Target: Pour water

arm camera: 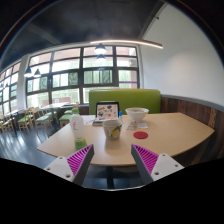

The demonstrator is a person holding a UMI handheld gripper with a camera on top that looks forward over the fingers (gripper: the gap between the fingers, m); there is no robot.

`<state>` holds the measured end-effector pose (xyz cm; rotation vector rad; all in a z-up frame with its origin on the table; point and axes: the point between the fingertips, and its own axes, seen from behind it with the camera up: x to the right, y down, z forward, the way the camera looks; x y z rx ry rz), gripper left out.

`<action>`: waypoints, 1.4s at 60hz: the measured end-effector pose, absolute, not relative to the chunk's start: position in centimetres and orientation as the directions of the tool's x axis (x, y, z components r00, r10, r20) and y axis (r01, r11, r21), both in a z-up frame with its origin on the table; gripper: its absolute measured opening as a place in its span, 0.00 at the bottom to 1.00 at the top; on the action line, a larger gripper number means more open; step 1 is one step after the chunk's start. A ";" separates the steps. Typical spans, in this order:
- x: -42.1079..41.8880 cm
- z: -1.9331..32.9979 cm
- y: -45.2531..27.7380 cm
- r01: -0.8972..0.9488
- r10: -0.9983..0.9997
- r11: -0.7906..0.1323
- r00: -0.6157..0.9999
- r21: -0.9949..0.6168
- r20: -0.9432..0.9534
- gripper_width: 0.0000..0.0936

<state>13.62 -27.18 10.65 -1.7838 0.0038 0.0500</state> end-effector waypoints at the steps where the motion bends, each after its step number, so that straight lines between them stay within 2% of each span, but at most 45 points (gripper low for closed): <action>1: 13.4 10.7 -27.1 -0.033 0.029 -0.207 0.999 -0.978 -0.040 0.89; 15: 9.5 9.4 -24.1 -0.049 0.102 -0.162 0.993 -0.986 -0.066 0.87; 28: 2.5 8.3 -19.1 -0.009 0.157 -0.053 0.987 -0.999 -0.018 0.87; 37: -0.8 8.3 -13.5 0.042 0.109 0.002 0.993 -0.999 0.042 0.84; 45: -2.1 8.1 -9.3 0.046 0.042 -0.010 0.998 -0.999 0.045 0.84; 47: -2.5 8.0 -8.6 0.041 0.037 -0.017 0.998 -0.999 0.041 0.80; 51: -2.6 7.1 -8.3 0.040 0.018 -0.047 0.999 -0.998 0.040 0.45; 54: -2.4 6.9 -7.6 0.030 0.011 -0.027 0.999 -0.999 0.030 0.44; 59: -3.2 7.2 -7.6 0.070 0.037 -0.020 0.997 -0.997 0.069 0.35; 61: -3.6 7.2 -7.5 0.090 0.052 -0.017 0.995 -0.996 0.089 0.35; 62: -3.6 7.2 -7.7 0.102 0.057 -0.012 0.993 -0.995 0.101 0.30; 72: -4.0 7.5 -7.2 0.119 0.120 -0.016 0.986 -0.993 0.116 0.27; 77: -4.3 8.8 -7.0 0.037 0.160 -0.028 0.987 -0.999 0.032 0.27; 84: -5.5 13.8 -7.4 -0.254 0.248 -0.060 0.933 -0.965 -0.261 0.27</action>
